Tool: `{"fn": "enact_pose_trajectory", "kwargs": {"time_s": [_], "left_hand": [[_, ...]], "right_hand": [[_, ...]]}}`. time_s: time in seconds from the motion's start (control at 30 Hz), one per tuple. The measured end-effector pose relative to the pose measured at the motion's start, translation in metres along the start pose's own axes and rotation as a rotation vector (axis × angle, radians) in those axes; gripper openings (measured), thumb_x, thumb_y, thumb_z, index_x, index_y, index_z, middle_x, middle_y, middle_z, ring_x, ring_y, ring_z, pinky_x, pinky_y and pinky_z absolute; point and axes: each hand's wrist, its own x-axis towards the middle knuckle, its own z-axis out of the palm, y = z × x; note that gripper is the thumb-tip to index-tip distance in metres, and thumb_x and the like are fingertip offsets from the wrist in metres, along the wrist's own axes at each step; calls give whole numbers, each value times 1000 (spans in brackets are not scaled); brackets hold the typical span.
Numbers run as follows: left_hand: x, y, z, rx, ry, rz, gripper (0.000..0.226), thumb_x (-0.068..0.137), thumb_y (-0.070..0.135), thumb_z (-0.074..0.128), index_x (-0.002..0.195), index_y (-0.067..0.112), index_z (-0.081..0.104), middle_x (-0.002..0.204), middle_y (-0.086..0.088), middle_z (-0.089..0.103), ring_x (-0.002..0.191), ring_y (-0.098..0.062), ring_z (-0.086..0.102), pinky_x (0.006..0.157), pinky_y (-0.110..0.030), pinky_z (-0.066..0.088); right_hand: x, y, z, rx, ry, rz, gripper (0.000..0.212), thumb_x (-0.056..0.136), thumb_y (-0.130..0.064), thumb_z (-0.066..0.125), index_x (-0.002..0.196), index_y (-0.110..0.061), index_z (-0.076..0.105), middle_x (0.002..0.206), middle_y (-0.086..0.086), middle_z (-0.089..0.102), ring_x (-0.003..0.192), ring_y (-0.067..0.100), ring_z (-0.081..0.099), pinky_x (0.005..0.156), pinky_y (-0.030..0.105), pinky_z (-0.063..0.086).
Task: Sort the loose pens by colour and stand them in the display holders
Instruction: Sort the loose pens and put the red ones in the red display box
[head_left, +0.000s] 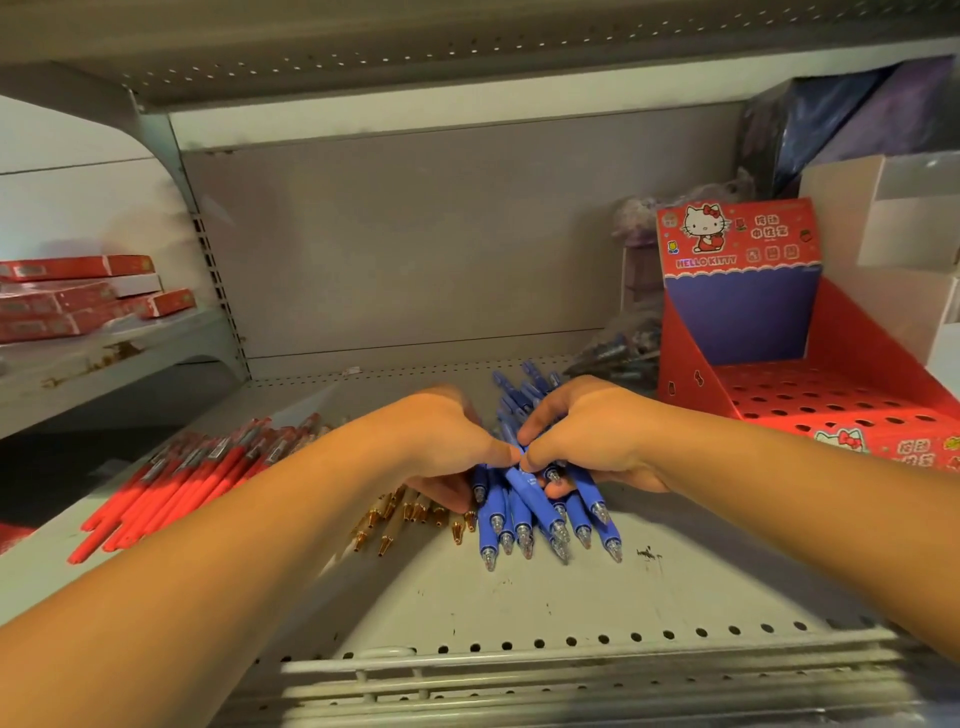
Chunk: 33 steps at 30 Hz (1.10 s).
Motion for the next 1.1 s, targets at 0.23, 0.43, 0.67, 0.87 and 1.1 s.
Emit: {"fn": "enact_pose_trajectory", "kwargs": {"time_s": [0.23,0.43,0.67,0.87,1.1], "left_hand": [[8,-2,5,168,98,-12,35,90,40,67,75,10,57,51,-2,53,32,-9,48,36,-14,40],[12,6,9,97,59,-35,27,93,29,58,76,10,58,59,-4,57,40,-13,53,39,-16,42],[19,13,1,8,0,-96,20,101,19,52,93,2,60,68,-8,62,39,-9,57,40,-17,48],[28,9,6,182,154,60,34,93,35,64,70,11,54,64,-4,57,45,-16,56,41,-21,46],[38,15,18,574,104,320,41,95,47,52,129,24,54,118,-3,60,98,-23,58,73,-31,46]], "right_hand": [[-3,2,-1,-3,-6,-5,15,83,8,68,90,-4,64,71,13,64,45,17,59,53,25,57],[-3,4,-4,-39,-36,-28,11,83,2,71,90,-4,65,71,12,65,48,18,61,55,26,58],[-5,1,-15,-148,-35,-83,17,93,-11,59,95,-6,75,77,15,69,40,11,55,44,22,49],[-4,5,-18,-264,-50,-120,38,96,-5,55,131,-19,51,68,10,66,44,12,60,44,19,47],[-8,1,-25,-175,-33,-56,29,95,-2,57,123,-10,53,86,12,66,62,18,71,62,30,62]]}}
